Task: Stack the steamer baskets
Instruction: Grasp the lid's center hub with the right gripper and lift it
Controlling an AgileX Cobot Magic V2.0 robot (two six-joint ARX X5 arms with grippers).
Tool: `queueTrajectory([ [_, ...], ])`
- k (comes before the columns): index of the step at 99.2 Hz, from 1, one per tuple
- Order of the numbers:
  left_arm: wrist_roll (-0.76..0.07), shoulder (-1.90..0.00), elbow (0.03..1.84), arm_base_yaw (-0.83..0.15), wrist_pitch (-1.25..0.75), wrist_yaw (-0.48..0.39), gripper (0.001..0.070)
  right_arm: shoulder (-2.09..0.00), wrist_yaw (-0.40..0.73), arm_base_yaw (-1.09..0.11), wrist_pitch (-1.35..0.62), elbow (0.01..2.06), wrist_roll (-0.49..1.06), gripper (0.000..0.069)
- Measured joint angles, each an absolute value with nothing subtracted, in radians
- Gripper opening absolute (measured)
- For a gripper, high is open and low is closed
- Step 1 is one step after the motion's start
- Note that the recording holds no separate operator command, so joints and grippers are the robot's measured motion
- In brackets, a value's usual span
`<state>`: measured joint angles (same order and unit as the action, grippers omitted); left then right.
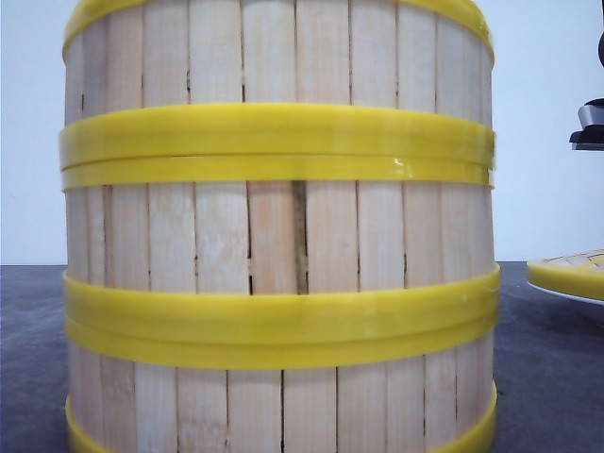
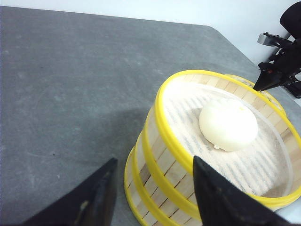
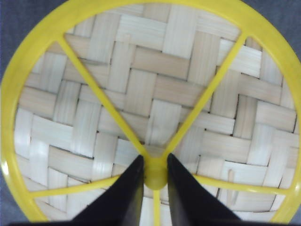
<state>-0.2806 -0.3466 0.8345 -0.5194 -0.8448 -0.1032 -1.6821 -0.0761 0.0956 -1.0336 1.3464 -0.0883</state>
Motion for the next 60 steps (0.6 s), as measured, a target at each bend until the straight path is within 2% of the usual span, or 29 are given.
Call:
queueTrajectory([
  [33, -0.281, -0.347, 0.834, -0.519, -0.841, -0.103, 0.0298, -1.57, -0.077, 0.083, -1.077, 1.44, -0.081, 0.0059],
  [50, -0.281, -0.347, 0.834, -0.519, -0.841, -0.103, 0.0298, -1.459, -0.089, 0.038, -1.094, 1.483, -0.066, 0.0058],
  [60, -0.281, -0.347, 0.834, -0.519, -0.841, -0.103, 0.0298, -1.398, -0.134, -0.007, -1.107, 1.489, -0.057, 0.0058],
])
